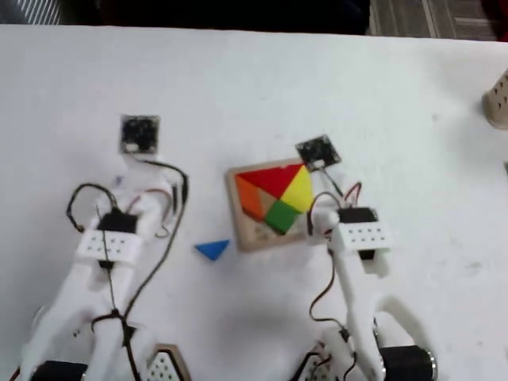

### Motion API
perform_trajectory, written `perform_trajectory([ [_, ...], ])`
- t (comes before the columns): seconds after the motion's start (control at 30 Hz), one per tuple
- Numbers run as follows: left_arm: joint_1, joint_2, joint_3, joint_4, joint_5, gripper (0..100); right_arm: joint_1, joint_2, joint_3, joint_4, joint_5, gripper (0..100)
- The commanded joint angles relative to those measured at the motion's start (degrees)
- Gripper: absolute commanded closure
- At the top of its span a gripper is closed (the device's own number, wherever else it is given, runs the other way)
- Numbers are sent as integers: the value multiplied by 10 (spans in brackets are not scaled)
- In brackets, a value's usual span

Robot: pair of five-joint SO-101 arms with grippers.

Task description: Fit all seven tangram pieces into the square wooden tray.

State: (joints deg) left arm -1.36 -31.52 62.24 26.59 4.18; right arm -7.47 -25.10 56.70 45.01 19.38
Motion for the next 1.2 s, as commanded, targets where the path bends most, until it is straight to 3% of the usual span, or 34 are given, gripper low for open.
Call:
perform_trajectory([
  [0.0, -38, 28, -62, -3, -2, 812, 33, -22, -2, 24, 7, 981],
  [0.23, -70, 181, -181, 59, -2, 814, 93, -22, -2, 58, 9, 981],
  [0.4, -61, 203, -200, 102, -11, 812, 148, -27, 16, 70, 35, 981],
  [0.53, 22, 192, -181, 142, -90, 815, 182, -27, 25, 70, 56, 981],
  [0.67, 116, 146, -130, 167, -90, 815, 188, -22, 25, 65, 57, 981],
  [0.8, 187, 70, -67, 181, -158, 814, 188, -22, 25, 55, 57, 981],
  [1.07, 196, 4, -1, 149, -248, 811, 188, -22, 27, 55, 54, 981],
  [1.17, 196, 4, 9, 147, -324, 789, 187, -22, 31, 55, 54, 981],
])
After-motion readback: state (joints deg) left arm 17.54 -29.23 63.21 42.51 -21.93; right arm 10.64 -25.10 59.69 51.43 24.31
